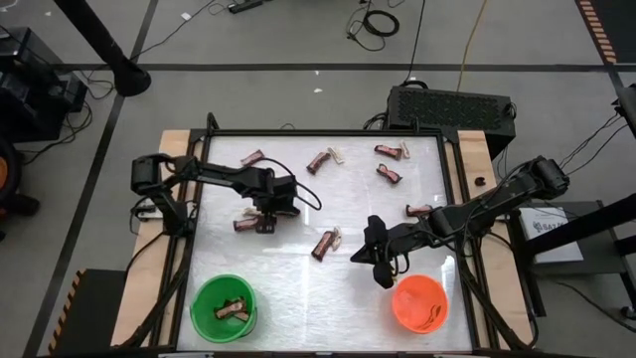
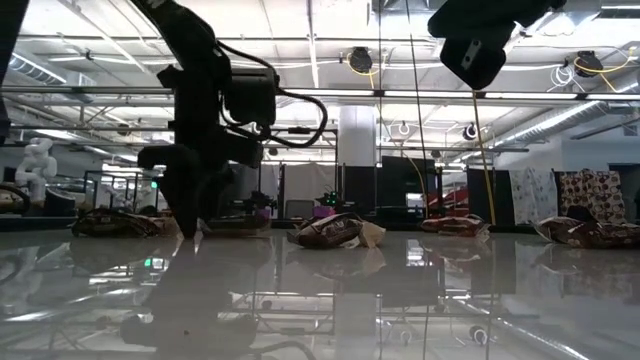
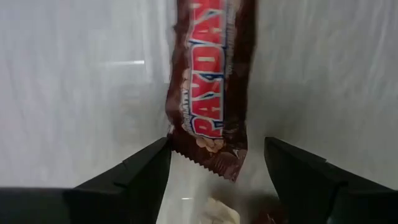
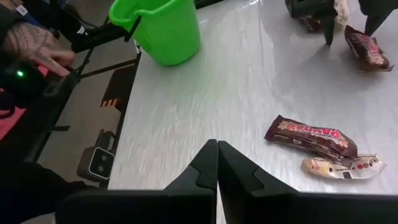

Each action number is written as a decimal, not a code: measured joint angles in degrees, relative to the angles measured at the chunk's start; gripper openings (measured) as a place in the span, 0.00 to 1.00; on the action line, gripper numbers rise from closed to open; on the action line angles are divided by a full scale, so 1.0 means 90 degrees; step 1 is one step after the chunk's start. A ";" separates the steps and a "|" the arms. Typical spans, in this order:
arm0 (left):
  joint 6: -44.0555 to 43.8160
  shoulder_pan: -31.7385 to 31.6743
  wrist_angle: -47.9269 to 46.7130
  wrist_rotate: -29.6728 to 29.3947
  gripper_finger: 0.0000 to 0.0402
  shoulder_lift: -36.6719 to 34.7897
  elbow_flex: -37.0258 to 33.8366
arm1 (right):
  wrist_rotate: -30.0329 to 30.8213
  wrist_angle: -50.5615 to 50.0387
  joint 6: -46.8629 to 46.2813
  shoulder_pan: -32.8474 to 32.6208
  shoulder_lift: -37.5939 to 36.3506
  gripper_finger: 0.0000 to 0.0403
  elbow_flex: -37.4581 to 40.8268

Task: Sort candy by brand, put in halloween buckets
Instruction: Put the brown chocolate bar into the green bucket

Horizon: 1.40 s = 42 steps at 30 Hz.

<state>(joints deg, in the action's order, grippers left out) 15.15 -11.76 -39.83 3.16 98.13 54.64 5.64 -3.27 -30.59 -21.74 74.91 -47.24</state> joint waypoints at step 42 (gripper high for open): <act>-0.2427 0.1723 -0.2540 0.1344 0.00 -0.2447 0.0898 | 0.1255 -0.0020 0.0780 0.0083 0.0000 0.00 0.0000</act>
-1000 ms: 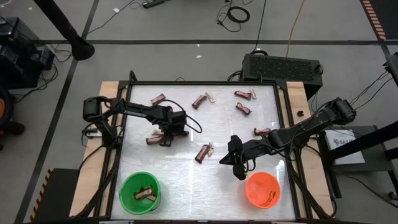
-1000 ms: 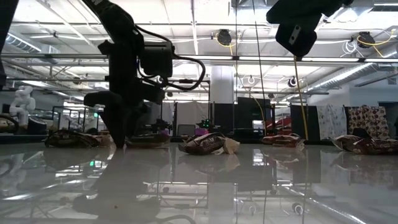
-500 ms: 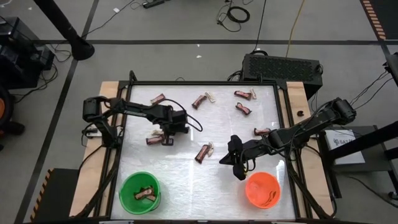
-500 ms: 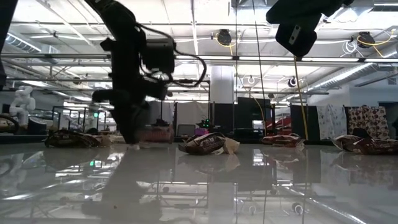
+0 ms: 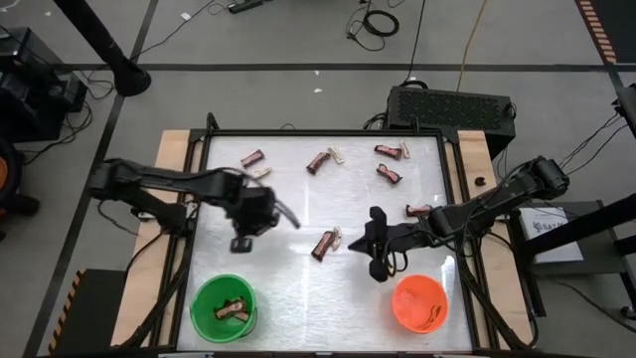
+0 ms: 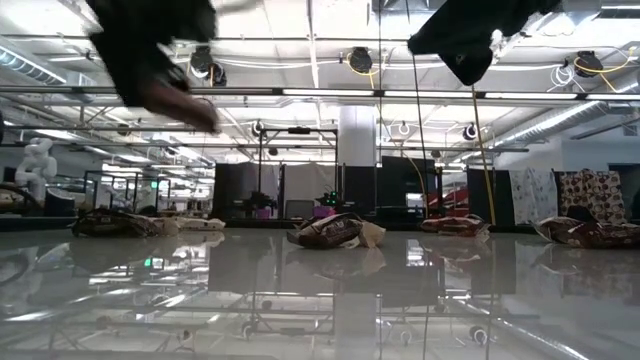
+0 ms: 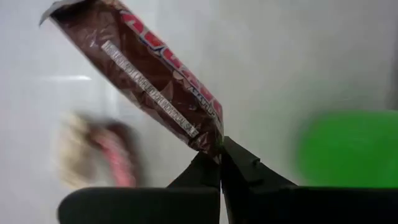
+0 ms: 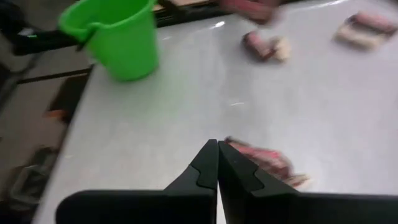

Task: Sort candy by brand, put in halloween buckets
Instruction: Put the brown chocolate bar into the green bucket

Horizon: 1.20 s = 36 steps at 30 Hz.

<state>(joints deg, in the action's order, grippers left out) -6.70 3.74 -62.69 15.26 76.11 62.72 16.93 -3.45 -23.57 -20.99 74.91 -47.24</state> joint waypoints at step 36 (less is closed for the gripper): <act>-0.8403 0.5887 0.2280 -0.0558 0.01 -0.0066 0.0228 | 0.0772 0.1322 0.0881 0.1884 0.0000 0.00 -0.0005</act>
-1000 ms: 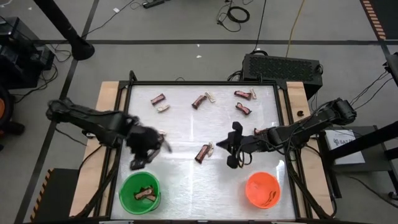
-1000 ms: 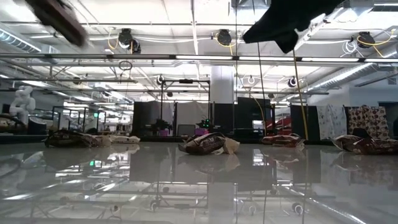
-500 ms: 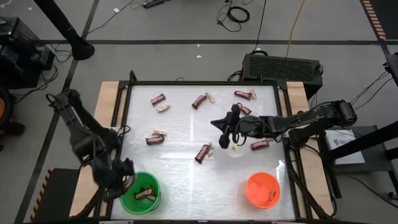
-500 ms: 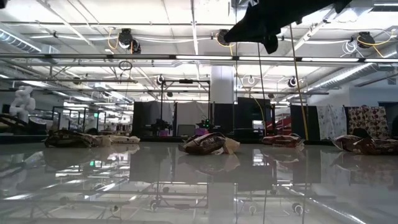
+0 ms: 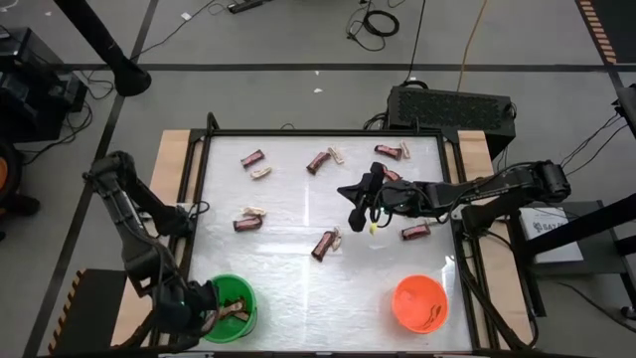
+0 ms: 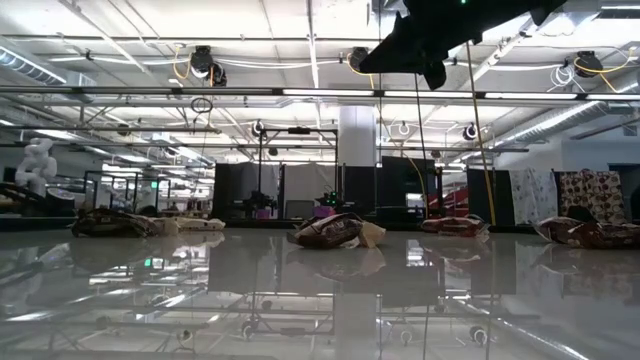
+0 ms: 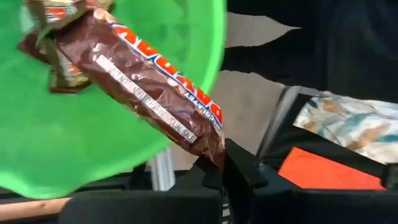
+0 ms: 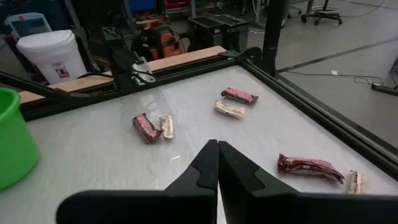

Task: Sort candy by brand, put in halloween buckets
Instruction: Put the brown chocolate bar into the green bucket

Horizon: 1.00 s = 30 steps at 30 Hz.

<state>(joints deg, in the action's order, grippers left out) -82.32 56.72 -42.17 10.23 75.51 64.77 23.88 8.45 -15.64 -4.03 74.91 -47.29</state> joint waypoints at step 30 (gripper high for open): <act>0.4414 -0.4126 0.1603 0.0783 0.23 -0.0018 0.0002 | -0.1887 -0.2090 -0.2142 -0.0722 0.0000 0.00 -0.0002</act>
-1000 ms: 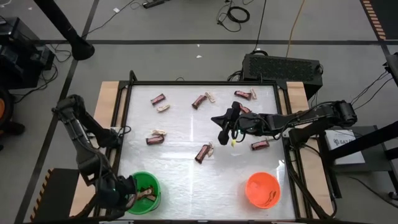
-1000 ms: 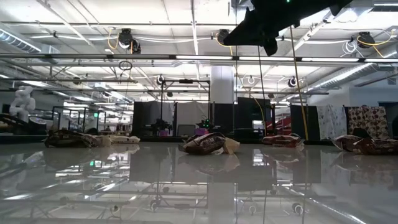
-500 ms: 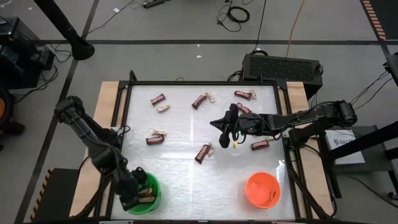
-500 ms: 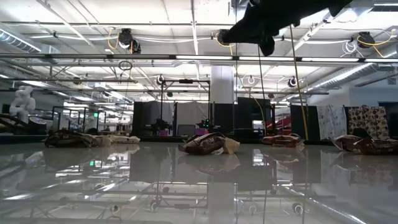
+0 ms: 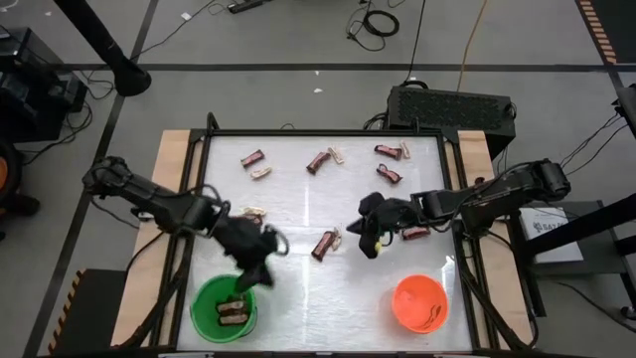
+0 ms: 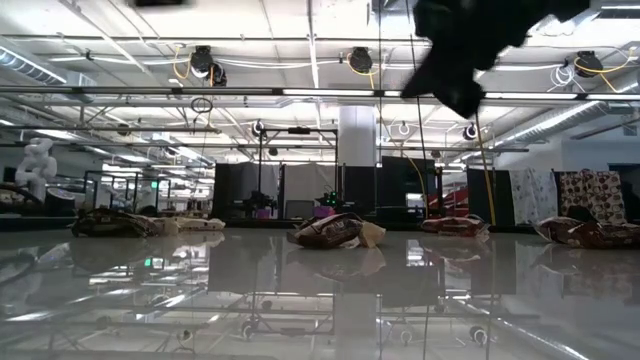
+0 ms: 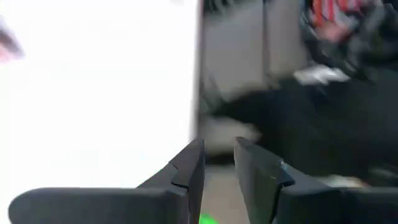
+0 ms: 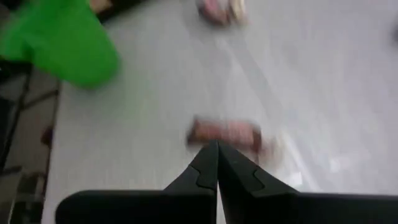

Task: Sort candy by brand, put in halloween buckets
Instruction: Put the brown chocolate bar into the green bucket

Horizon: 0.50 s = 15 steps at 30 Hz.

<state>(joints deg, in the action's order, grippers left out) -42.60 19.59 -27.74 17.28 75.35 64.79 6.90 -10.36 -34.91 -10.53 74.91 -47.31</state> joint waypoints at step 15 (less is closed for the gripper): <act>0.1772 -0.2159 0.2194 -0.1177 0.25 0.1344 -0.0005 | 0.1015 -0.5436 -0.2080 0.1088 -0.0034 0.01 0.0002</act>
<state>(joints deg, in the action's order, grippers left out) -26.66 0.16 -8.00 6.68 87.45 64.75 16.03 -59.29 -53.64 -0.74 74.61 -47.29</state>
